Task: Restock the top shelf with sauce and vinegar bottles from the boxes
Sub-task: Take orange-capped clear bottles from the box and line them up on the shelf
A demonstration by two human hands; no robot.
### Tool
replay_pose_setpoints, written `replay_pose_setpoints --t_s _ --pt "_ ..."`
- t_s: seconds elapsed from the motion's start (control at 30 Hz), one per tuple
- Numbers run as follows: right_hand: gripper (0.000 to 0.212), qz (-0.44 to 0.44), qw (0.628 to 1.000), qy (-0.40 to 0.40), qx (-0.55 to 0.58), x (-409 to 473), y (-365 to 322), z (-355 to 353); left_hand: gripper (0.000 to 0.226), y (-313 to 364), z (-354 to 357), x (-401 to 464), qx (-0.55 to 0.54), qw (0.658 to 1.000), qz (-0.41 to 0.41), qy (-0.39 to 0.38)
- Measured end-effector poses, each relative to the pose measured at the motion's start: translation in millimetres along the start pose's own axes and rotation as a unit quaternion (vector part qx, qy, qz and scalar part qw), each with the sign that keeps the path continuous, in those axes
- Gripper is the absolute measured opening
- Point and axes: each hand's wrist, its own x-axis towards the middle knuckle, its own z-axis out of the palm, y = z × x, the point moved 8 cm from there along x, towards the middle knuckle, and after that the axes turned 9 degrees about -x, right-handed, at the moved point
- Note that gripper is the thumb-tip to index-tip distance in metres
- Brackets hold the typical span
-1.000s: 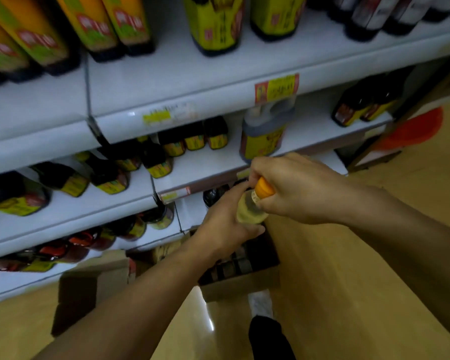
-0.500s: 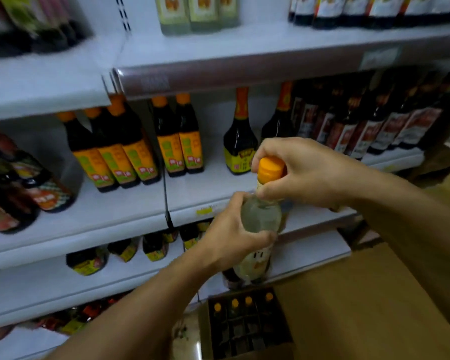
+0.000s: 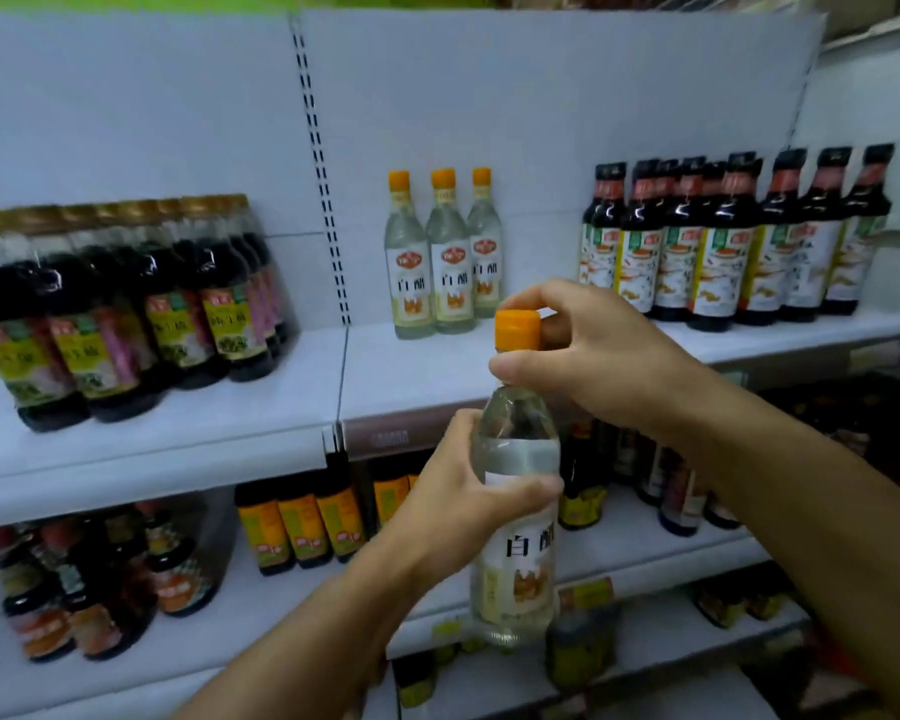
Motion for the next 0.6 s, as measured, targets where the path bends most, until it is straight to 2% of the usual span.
replay_pose_setpoints --t_s 0.2,0.37,0.6 --pt "0.044 -0.019 0.998 0.03 0.057 41 -17 -27 0.042 48 -13 28 0.034 0.998 0.042 0.03" --pt "0.046 -0.051 0.993 0.067 0.08 73 -27 -55 0.046 86 -23 58 0.072 0.99 0.089 0.077" --pt "0.029 -0.097 0.983 0.122 0.092 108 -26 -97 0.041 122 -16 111 0.05 0.988 0.109 0.097"
